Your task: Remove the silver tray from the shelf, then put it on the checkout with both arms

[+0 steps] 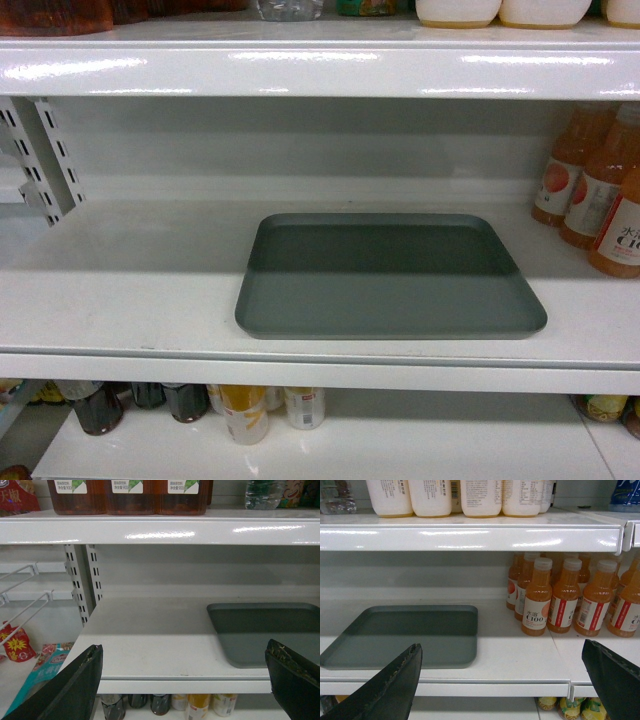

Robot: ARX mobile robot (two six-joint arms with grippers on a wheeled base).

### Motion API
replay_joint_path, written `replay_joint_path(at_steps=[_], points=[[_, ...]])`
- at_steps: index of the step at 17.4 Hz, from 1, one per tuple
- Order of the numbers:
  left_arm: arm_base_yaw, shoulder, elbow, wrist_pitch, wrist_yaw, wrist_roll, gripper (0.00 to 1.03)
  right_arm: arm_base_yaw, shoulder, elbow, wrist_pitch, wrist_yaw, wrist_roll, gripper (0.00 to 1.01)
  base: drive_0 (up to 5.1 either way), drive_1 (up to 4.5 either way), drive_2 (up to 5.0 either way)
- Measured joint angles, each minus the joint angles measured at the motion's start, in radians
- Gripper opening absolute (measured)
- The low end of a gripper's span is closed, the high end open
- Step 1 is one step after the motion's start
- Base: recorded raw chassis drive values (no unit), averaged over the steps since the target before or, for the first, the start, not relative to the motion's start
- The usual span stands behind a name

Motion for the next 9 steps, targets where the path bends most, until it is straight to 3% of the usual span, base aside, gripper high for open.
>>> replay_joint_path(at_steps=[9], points=[[0.000,0.000,0.000,0.000,0.000,0.000,0.98,0.000,0.000,0.000,0.000,0.000,0.000,0.98,0.0,0.00,0.0]])
